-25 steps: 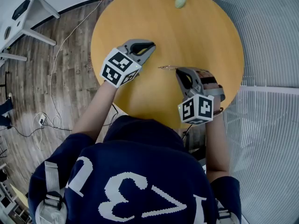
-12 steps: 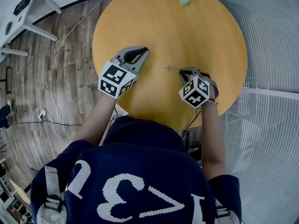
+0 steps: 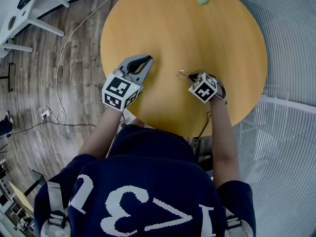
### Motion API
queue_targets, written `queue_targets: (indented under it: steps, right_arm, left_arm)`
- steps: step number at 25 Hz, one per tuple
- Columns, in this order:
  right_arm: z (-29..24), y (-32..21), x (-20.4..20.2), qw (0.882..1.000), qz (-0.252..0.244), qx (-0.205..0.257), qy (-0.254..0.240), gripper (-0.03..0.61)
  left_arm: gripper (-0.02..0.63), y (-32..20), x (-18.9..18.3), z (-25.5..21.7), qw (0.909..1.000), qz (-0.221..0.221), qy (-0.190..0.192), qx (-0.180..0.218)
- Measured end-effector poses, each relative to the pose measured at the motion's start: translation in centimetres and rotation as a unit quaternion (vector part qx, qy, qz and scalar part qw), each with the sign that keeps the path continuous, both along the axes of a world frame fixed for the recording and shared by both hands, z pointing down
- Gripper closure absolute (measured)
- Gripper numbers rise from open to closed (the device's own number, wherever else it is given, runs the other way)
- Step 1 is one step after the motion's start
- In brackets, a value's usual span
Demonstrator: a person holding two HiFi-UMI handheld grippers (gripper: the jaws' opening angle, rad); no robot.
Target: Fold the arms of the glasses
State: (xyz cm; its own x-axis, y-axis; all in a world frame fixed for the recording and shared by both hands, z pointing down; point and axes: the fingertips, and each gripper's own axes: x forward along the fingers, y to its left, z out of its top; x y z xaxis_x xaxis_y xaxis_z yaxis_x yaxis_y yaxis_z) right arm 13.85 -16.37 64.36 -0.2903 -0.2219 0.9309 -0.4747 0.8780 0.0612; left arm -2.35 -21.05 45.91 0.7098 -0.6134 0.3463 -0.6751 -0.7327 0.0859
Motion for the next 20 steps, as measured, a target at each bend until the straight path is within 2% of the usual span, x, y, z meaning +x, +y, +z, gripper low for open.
queue_targets:
  steps: [7,10,12,14,16,20]
  right_arm:
    - [-0.4,-0.9,0.1,0.998,0.001,0.061,0.016,0.545]
    - [-3.4,-1.5,0.5,0.994,0.036,0.106,-0.005,0.545]
    - [-6.4,-2.2,1.1,0.985,0.077,0.151,-0.029,0.545]
    - [-10.0,-3.0,2.0,0.969,0.128,0.202,-0.062,0.546]
    - [-14.0,-3.5,2.9,0.945,0.182,0.248,-0.11,0.548]
    - [-21.4,-3.4,5.1,0.88,0.274,0.322,-0.216,0.551]
  left_arm:
    - [0.586,0.4,-1.2,0.0,0.9999,-0.012,0.002,0.004]
    - [0.586,-0.2,-1.2,-1.1,0.9996,-0.02,0.007,0.019]
    - [0.586,-0.6,-1.2,-2.0,0.9991,-0.025,0.011,0.031]
    - [0.586,-1.1,-1.0,-3.0,0.9984,-0.03,0.019,0.043]
    - [0.586,-1.5,-0.8,-4.2,0.9974,-0.036,0.029,0.055]
    - [0.586,-1.8,-0.3,-6.5,0.9952,-0.041,0.043,0.077]
